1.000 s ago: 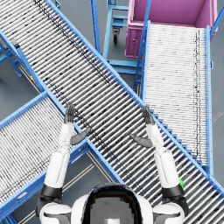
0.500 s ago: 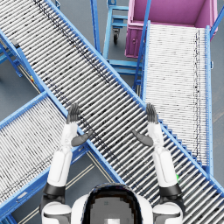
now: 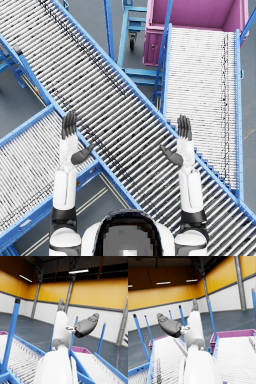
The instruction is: Pick up the oil and place it on the left assembly line, put the cola on the right, and keep Sprite still
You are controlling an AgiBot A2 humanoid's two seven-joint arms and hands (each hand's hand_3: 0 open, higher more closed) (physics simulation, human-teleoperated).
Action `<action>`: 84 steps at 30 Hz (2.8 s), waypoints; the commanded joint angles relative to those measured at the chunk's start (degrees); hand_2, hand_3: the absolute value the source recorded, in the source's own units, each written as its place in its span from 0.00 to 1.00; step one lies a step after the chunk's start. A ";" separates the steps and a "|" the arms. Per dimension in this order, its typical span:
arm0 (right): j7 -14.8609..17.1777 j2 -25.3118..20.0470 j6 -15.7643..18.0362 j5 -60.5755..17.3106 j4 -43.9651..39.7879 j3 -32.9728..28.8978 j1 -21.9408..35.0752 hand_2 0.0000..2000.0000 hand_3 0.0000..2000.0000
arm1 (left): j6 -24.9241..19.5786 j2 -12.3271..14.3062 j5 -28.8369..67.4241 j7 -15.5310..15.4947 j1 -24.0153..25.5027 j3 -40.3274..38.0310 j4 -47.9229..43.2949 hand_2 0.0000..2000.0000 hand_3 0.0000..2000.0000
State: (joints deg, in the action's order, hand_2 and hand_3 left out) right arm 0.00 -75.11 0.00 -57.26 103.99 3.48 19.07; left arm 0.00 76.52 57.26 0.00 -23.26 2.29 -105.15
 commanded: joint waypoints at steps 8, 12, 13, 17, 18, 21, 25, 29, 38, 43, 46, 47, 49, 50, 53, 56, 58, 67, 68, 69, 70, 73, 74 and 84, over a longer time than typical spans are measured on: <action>0.00 -1.05 0.00 -7.58 1.17 -4.93 1.26 0.00 0.00 | 0.00 0.83 7.58 0.00 -2.44 -5.44 -0.75 0.00 0.00; 0.00 -1.37 0.00 -17.78 1.44 -6.15 1.50 0.00 0.00 | 0.00 0.98 17.77 0.00 -3.14 -6.98 -0.88 0.00 0.00; 0.00 -1.45 0.00 -20.34 1.44 -6.20 1.50 0.00 0.00 | 0.00 1.02 20.32 0.00 -3.15 -7.23 -0.82 0.00 0.00; 0.00 -1.66 0.00 -30.58 1.36 -7.26 1.81 0.00 0.00 | 0.00 1.12 30.56 0.00 -3.53 -7.75 -0.77 0.00 0.00; 0.00 -1.70 0.00 -33.15 1.36 -7.52 1.97 0.00 0.00 | 0.00 1.25 33.12 0.00 -2.57 -7.18 -0.67 0.00 0.00; 0.00 -1.81 0.00 -38.90 1.31 -8.06 2.13 0.00 0.00 | 0.00 1.17 38.87 0.00 -3.72 -8.24 -0.68 0.00 0.00; 0.00 -1.98 0.00 -41.36 1.16 -7.99 1.57 0.00 0.00 | 0.00 1.33 41.32 0.00 -3.07 -8.34 -0.63 0.00 0.00; 0.00 -2.03 0.00 -42.01 1.15 -8.35 1.76 0.00 0.00 | 0.00 1.32 41.96 0.00 -3.41 -8.81 -0.48 0.00 0.00; 0.00 -2.29 0.00 -42.23 1.25 -9.06 1.52 0.00 0.00 | 0.00 1.54 42.18 0.00 -2.71 -8.82 -0.64 0.00 0.00; 0.00 -2.38 0.00 -42.23 0.98 -8.81 1.56 0.00 0.00 | 0.00 1.59 42.19 0.00 -2.56 -8.83 -0.67 0.00 0.00; 0.00 -2.44 0.00 -42.24 0.77 -8.57 1.76 0.00 0.00 | 0.00 1.50 42.19 0.00 -3.42 -8.88 -0.52 0.00 0.00; 0.00 -2.53 0.00 -42.24 0.82 -8.72 0.98 0.00 0.00 | 0.00 1.62 42.19 0.00 -2.69 -8.82 -0.55 0.00 0.00; 0.00 -2.57 0.00 -42.24 1.19 -8.99 1.23 0.00 0.00 | 0.00 1.51 42.19 0.00 -3.61 -8.97 -0.84 0.00 0.00; 0.00 -2.63 0.00 -42.24 0.84 -8.76 0.90 0.00 0.00 | 0.00 1.63 42.19 0.00 -2.87 -8.83 -0.56 0.00 0.00; 0.00 -2.73 0.00 -42.24 0.99 -9.11 0.70 0.00 0.00 | 0.00 1.68 42.19 0.00 -2.81 -8.88 -0.66 0.00 0.00; 0.00 -2.79 0.00 -42.24 1.11 -9.34 0.53 0.00 0.00 | 0.00 1.70 42.19 0.00 -2.75 -8.91 -0.68 0.00 0.00; 0.00 -2.78 0.00 -42.23 1.55 -9.69 0.72 0.00 0.00 | 0.00 1.63 42.19 0.00 -3.27 -9.25 -0.73 0.00 0.00; 0.00 -3.00 0.00 -42.23 1.37 -9.67 0.13 0.00 0.00 | 0.00 1.82 42.19 0.00 -2.46 -9.41 -0.77 0.00 0.00; 0.00 -3.01 0.00 -42.23 1.37 -9.67 0.12 0.00 0.00 | 0.00 1.82 42.19 0.00 -2.45 -9.43 -0.79 0.00 0.00; 0.00 -3.01 0.00 -42.23 1.38 -9.67 0.12 0.00 0.00 | 0.00 1.83 42.19 0.00 -2.44 -9.45 -0.80 0.00 0.00; 0.00 -3.01 0.00 -42.23 1.38 -9.67 0.12 0.00 0.00 | 0.00 1.83 42.19 0.00 -2.43 -9.47 -0.81 0.00 0.00; 0.00 -2.89 0.00 -42.23 1.40 -9.73 1.24 0.00 0.00 | 0.00 1.84 42.19 0.00 -2.47 -9.49 -0.83 0.00 0.00; 0.00 -3.04 0.00 -42.23 1.30 -9.65 0.32 0.00 0.00 | 0.00 1.63 42.19 0.00 -3.65 -9.56 -1.02 0.00 0.00; 0.00 -2.93 0.00 -42.23 2.00 -10.13 2.18 0.00 0.00 | 0.00 1.58 42.19 0.00 -4.54 -9.11 -1.24 0.00 0.00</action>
State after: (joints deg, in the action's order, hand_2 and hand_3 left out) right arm 0.00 -78.16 0.00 -99.49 105.81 -6.38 20.52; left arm 0.00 78.22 99.45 0.00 -27.12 -6.91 -106.36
